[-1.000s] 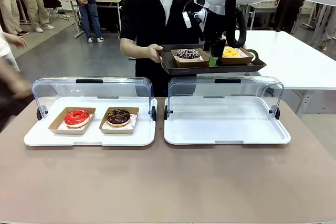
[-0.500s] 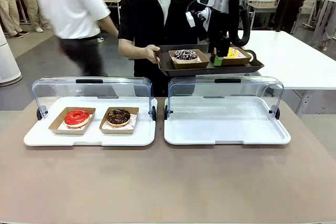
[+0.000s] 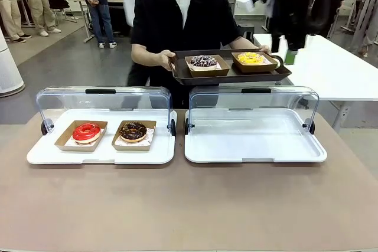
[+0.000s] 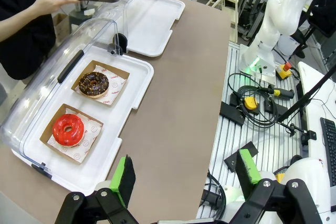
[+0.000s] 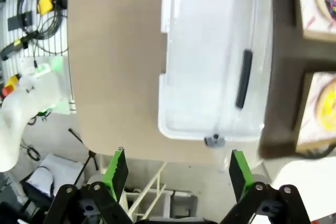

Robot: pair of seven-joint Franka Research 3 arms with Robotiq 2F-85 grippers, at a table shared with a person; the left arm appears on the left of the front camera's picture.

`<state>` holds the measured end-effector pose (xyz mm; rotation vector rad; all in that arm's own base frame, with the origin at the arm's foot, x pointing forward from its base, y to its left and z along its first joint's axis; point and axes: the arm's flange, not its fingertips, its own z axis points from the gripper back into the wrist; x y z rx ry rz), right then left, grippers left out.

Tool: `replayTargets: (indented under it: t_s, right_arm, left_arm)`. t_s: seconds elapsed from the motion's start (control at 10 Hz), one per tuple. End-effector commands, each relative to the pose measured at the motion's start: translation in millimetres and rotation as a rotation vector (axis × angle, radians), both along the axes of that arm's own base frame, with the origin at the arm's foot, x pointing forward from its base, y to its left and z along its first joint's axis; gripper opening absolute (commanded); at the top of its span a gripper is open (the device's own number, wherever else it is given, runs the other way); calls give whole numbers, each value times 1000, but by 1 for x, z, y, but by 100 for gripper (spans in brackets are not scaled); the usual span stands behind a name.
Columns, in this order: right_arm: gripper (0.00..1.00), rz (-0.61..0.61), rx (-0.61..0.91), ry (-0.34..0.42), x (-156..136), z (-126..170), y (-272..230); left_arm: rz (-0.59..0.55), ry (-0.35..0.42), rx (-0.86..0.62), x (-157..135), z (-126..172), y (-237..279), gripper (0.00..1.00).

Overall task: Provide the desired donut to the person.
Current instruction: Place the picked Paper togo box onto the Handle tray extended by the person.

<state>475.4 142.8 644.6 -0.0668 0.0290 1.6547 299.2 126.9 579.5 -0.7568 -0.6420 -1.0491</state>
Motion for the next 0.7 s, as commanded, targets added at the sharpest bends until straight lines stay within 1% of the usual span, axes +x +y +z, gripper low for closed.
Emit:
replayTargets:
  t_s: [0.0,0.1,0.2,0.3,0.5,0.6]
  right_arm:
    - [100,4,36,-89,-44,-21,-41]
    - [100,-29,27,-124,-57,-28,-58]
    - [100,-47,34,-132,-69,-37,-73]
    - [100,-56,53,-127,-75,-44,-83]
    - [100,-76,86,-103,-74,-52,-94]
    - [100,-94,85,-90,-68,-58,-97]
  left_arm:
    - [-7,-17,-12,0,1,1,100]
    - [-7,-17,-12,0,1,1,100]
    - [-7,-17,-12,0,1,1,100]
    - [-7,-17,-12,0,1,1,100]
    - [-7,-17,-12,0,1,1,100]
    - [-7,-17,-12,0,1,1,100]
